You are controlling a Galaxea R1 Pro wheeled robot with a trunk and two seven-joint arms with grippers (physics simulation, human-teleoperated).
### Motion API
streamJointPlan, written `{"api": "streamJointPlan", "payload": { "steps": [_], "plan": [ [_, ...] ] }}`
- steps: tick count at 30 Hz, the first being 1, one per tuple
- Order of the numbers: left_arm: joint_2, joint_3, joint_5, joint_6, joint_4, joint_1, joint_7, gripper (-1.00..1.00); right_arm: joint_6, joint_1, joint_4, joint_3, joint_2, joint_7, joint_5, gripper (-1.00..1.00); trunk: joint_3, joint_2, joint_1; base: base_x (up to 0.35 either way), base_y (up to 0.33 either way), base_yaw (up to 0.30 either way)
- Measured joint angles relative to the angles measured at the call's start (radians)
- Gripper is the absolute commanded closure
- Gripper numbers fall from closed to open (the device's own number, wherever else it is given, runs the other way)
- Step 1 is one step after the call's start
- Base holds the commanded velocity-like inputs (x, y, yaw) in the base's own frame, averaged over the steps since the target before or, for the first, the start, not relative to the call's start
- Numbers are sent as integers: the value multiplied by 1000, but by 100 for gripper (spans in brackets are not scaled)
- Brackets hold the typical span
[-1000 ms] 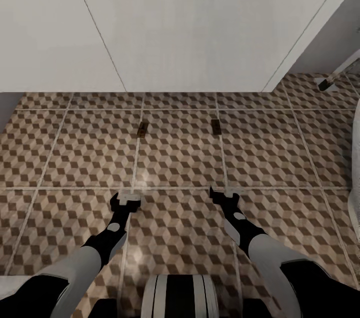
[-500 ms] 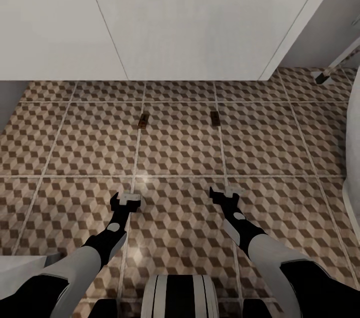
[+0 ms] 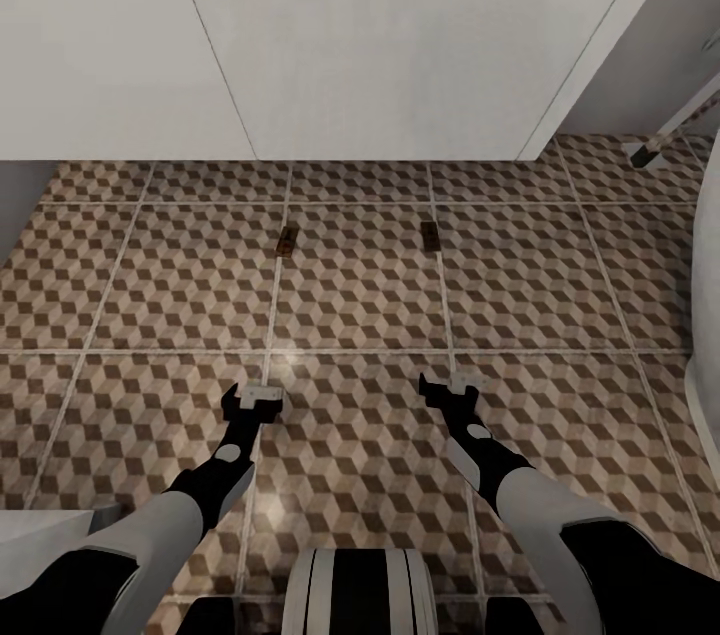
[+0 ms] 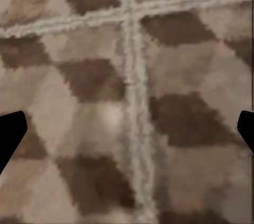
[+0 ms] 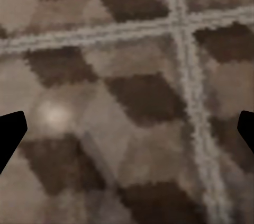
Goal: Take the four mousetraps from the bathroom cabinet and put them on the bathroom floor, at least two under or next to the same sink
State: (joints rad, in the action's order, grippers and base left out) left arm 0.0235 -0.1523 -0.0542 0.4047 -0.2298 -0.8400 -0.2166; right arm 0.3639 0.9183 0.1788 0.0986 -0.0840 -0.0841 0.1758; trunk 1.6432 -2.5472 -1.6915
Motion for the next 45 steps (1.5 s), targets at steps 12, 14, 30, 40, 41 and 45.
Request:
{"api": "streamJointPlan", "payload": {
  "steps": [12, 14, 30, 40, 41, 45],
  "plan": [
    [22, 1, 1, -1, -6, 0, -1, -100, 0, 0, 0, 0, 1, -1, 1, -100, 0, 0, 0, 0, 0, 0],
    [24, 1, 1, -1, -6, 0, -1, -100, 0, 0, 0, 0, 1, -1, 1, -100, 0, 0, 0, 0, 0, 0],
    [30, 0, -2, -6, -6, 0, -1, -100, -1, 0, 0, 0, 1, -2, 0, -100, -39, 2, 5, 0, 0, 0],
    [32, -1, -2, -9, -6, 0, -2, -100, -1, 0, 0, 0, 1, -2, 0, -100, -77, 5, 9, 0, 0, 0],
    [32, -1, -2, -9, -6, 0, -2, -100, -1, 0, 0, 1, 1, -2, 0, -100, -81, 5, 10, 0, 0, 0],
    [32, -1, -2, -9, -6, 0, -2, -100, -1, 0, 0, 1, 1, -2, 0, -100, -97, 6, 11, 0, 0, 0]
  ]
}}
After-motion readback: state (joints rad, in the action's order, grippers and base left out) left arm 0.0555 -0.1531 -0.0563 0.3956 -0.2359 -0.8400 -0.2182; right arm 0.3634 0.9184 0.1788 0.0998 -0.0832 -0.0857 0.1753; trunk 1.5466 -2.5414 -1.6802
